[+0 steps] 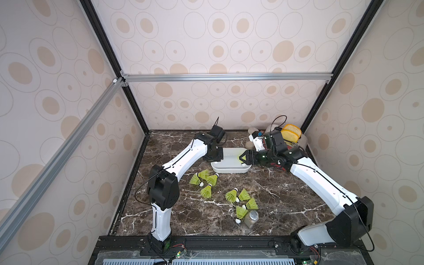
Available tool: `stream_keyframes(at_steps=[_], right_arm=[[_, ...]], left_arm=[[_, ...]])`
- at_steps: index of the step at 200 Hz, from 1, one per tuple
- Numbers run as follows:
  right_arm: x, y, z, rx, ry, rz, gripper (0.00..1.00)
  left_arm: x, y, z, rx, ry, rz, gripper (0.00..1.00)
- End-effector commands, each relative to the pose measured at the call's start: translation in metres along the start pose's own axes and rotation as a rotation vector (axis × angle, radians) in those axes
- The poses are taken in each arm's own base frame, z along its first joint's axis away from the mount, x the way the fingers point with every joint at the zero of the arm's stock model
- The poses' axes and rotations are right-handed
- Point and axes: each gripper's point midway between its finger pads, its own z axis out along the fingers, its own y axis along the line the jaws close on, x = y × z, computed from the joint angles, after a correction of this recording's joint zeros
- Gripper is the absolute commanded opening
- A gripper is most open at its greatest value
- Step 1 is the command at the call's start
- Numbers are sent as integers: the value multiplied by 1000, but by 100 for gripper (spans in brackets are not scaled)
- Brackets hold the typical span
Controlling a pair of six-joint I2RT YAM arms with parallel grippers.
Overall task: Put the shuttlecocks into the storage box
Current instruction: Place the shuttlecock in the storage box.
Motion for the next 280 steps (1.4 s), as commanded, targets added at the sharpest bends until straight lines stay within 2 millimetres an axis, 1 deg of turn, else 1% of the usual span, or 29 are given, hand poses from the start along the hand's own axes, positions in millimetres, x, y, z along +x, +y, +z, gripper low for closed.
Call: stream_keyframes(at_steps=[1,29,53,71,90,111,124,168,190,219,247,280], right_arm=[[1,-15,5,55,33,31,66],[-1,-22,11,72,36,42,66],[0,-27,16,80,43,50,66],[2,-27,21,68,52,42,66],[5,-30,27,70,64,43,66],[2,-33,33,68,23,23,66],[-2,-35,36,63,6,17,66],[-10,-61,58,7,34,114,65],[-10,-63,72,-52,69,157,65],[-14,-61,83,-93,84,190,65],[-16,-64,89,-125,81,243,65],[-18,-65,90,-136,80,258,65]], left_arm=[[-13,-7,8,4,-7,14,12],[-18,-10,33,-7,4,6,12],[-18,-6,55,-44,23,4,11],[-21,-4,65,-72,27,7,10],[-22,4,77,-118,38,2,10],[-21,5,87,-127,51,-23,10],[-21,5,92,-134,57,-34,10],[-21,7,102,-151,55,-48,10],[-22,8,105,-162,57,-48,10],[-21,12,109,-189,64,-44,10],[-19,16,114,-209,84,-50,12],[-17,19,119,-231,91,-47,12]])
